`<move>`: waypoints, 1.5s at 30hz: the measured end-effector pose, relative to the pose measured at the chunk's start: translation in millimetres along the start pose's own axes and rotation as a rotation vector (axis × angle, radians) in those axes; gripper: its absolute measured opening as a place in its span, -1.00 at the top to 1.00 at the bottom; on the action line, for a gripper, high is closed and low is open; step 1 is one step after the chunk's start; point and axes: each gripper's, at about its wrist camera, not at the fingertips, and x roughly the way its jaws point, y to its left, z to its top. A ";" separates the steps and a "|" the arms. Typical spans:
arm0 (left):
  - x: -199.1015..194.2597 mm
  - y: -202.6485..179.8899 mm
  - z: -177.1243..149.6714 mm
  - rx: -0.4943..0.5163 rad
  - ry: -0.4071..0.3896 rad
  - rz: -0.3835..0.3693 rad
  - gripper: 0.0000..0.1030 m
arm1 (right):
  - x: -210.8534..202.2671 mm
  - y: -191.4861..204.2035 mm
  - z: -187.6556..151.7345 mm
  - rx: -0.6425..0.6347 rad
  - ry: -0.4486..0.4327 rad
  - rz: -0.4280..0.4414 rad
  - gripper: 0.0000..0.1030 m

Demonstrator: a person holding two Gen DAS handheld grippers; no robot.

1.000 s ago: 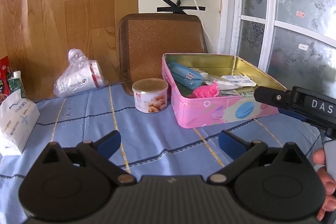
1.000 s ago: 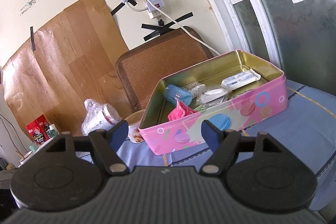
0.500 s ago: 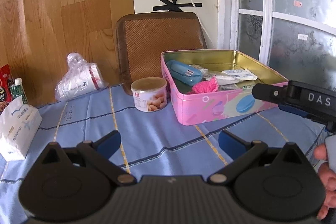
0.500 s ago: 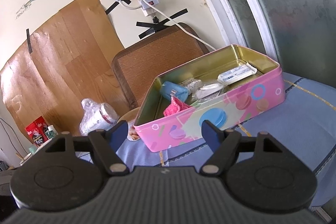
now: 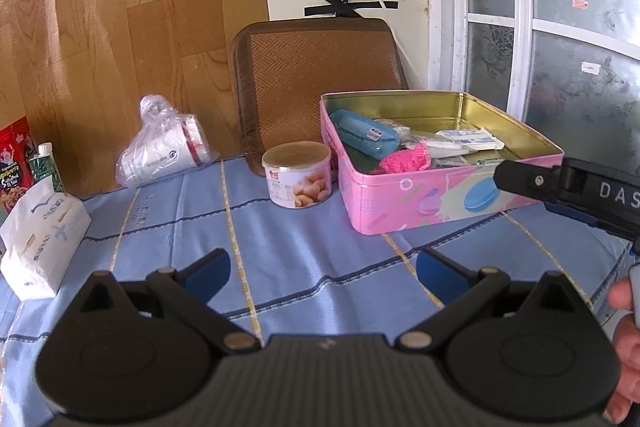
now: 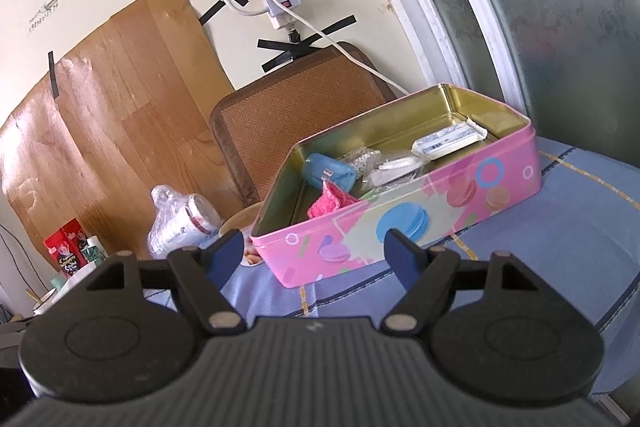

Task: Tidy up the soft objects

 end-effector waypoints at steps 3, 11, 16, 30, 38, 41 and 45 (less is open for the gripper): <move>0.1 0.6 0.2 0.003 -0.009 0.021 -0.99 | 0.4 -0.9 0.3 0.000 0.001 0.001 -0.54; -2.7 2.3 0.9 0.003 -0.025 0.031 -0.99 | 0.7 -1.1 -0.3 0.000 0.003 0.002 -0.54; -1.1 -0.3 1.0 0.012 -0.004 0.039 -0.99 | 0.9 -2.1 -0.1 0.000 0.003 0.003 -0.55; 3.1 -2.2 0.9 0.024 0.030 0.016 -0.99 | 0.4 -2.1 -2.1 0.004 0.002 -0.003 -0.55; 5.2 -2.8 0.9 0.028 0.045 0.006 -0.99 | 1.4 -2.5 -3.1 0.005 0.004 -0.005 -0.55; 6.5 -2.0 1.3 0.027 0.051 0.001 -0.99 | 1.7 -2.1 -2.9 0.005 0.004 -0.005 -0.55; 7.5 -2.0 1.6 0.028 0.055 -0.001 -0.99 | 2.0 -1.7 -3.2 0.005 0.005 -0.006 -0.55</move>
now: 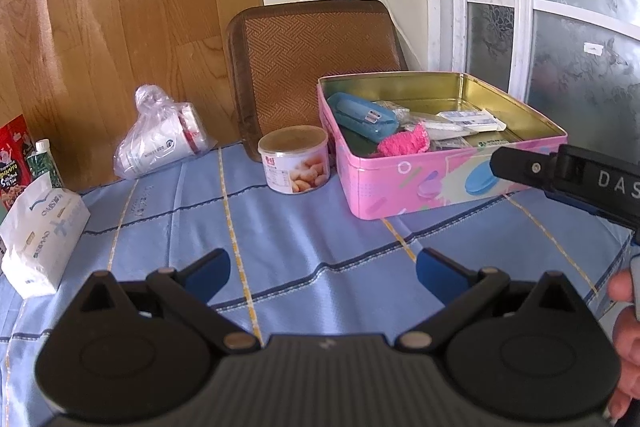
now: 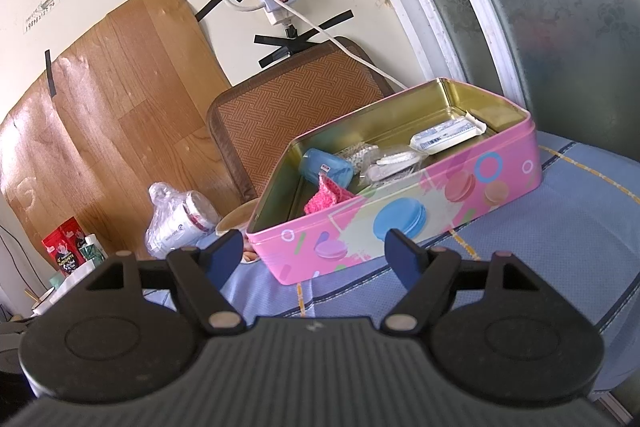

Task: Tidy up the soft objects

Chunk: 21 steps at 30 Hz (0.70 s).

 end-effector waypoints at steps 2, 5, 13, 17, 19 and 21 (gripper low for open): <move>0.2 0.3 0.1 0.001 0.001 -0.002 -0.99 | 0.0 -0.3 -0.1 0.000 0.000 0.000 -0.55; 0.6 0.6 0.0 0.001 0.004 -0.005 -0.99 | 0.0 -0.5 0.1 0.002 0.001 -0.001 -0.55; 2.2 1.3 -1.2 -0.001 0.012 -0.014 -0.99 | 2.3 1.0 -3.7 0.003 0.005 -0.005 -0.55; 2.7 1.5 -1.5 0.001 0.014 -0.018 -0.99 | 2.5 0.9 -4.4 0.004 0.006 -0.006 -0.55; 3.5 1.5 -1.9 0.002 0.016 -0.021 -0.99 | 2.6 0.6 -4.0 0.004 0.007 -0.006 -0.55; 4.1 1.4 -2.2 0.003 0.019 -0.023 -0.99 | 2.6 0.2 -3.8 0.005 0.008 -0.005 -0.55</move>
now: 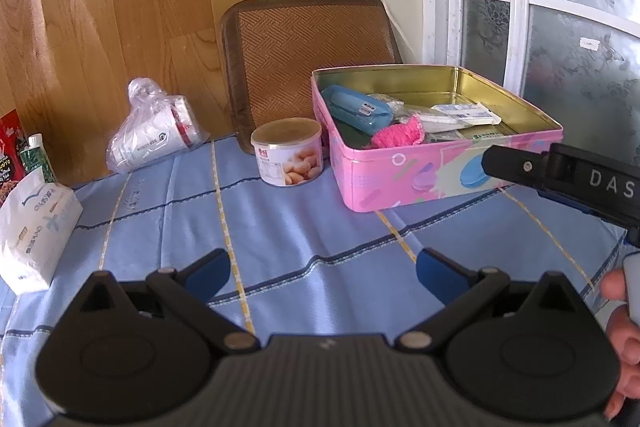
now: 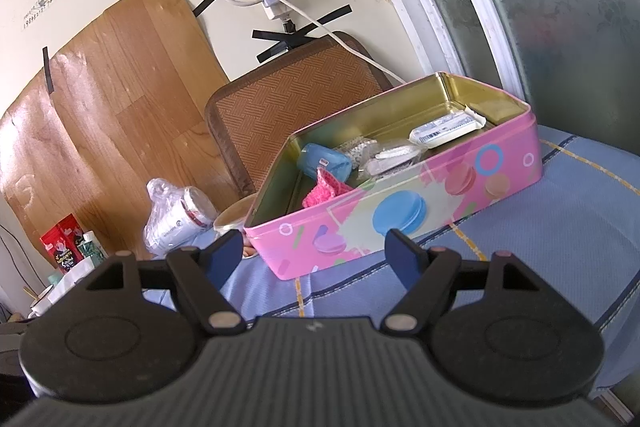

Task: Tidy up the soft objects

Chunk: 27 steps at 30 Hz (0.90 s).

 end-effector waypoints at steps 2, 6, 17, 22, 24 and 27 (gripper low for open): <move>0.6 -0.1 -0.4 0.000 0.003 0.000 -0.99 | 0.0 0.0 -0.2 0.000 0.001 0.000 -0.55; 2.0 -0.2 -1.5 -0.001 0.012 0.002 -0.99 | 0.3 -0.6 -0.5 0.001 0.002 -0.001 -0.55; 7.5 -1.0 -4.3 0.009 0.039 -0.008 -0.99 | 0.0 -0.9 -2.9 0.007 0.005 -0.006 -0.55; 8.7 -2.9 -5.6 0.013 0.050 -0.014 -0.99 | 0.1 -0.6 -4.5 0.009 0.005 -0.010 -0.55; 8.8 -2.9 -5.6 0.016 0.051 -0.016 -0.99 | 0.1 -0.6 -4.3 0.009 0.005 -0.010 -0.55; 9.1 -3.1 -6.1 0.019 0.054 -0.018 -0.99 | -0.4 -1.1 -4.9 0.010 0.006 -0.010 -0.55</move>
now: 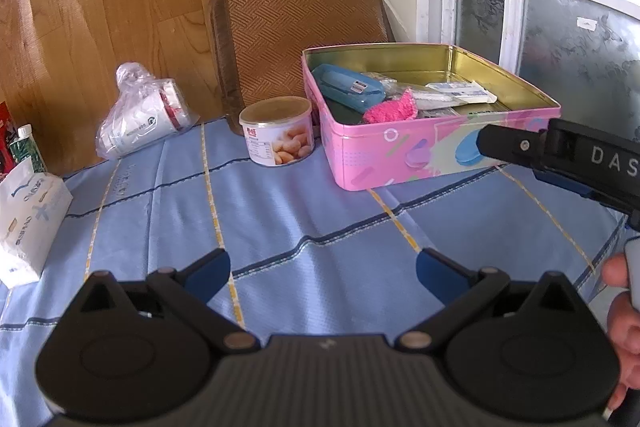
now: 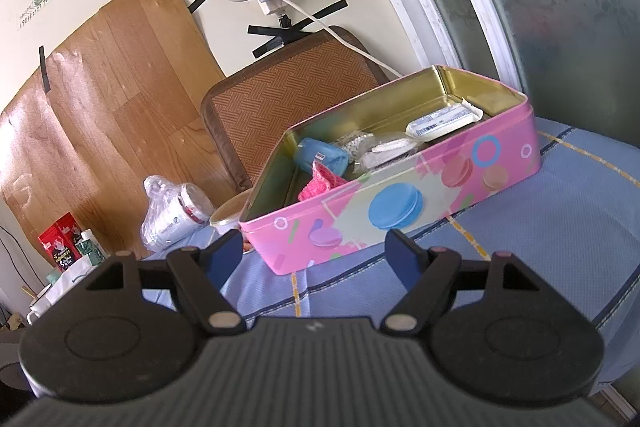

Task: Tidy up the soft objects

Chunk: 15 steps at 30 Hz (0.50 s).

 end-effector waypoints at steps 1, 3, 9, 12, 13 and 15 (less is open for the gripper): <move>0.3 -0.1 0.0 0.000 0.003 -0.002 -0.99 | 0.3 0.5 -0.8 0.002 0.000 -0.003 -0.55; 1.0 -0.2 -0.2 0.002 0.008 -0.006 -0.99 | -0.3 0.0 -1.4 0.002 0.000 -0.003 -0.55; 2.5 -0.5 0.1 0.009 0.016 -0.015 -0.99 | -0.1 -0.1 -1.0 0.002 0.001 -0.003 -0.55; 2.6 -0.3 -0.1 0.011 0.019 -0.017 -0.99 | 0.3 0.4 -0.1 0.002 0.000 -0.003 -0.55; 2.7 -0.3 -0.4 0.011 0.020 -0.017 -0.99 | 0.3 0.4 -0.2 0.002 0.001 -0.003 -0.55; 3.0 -0.8 -0.7 0.013 0.023 -0.019 -0.99 | 0.4 0.0 -0.8 0.003 0.001 -0.004 -0.55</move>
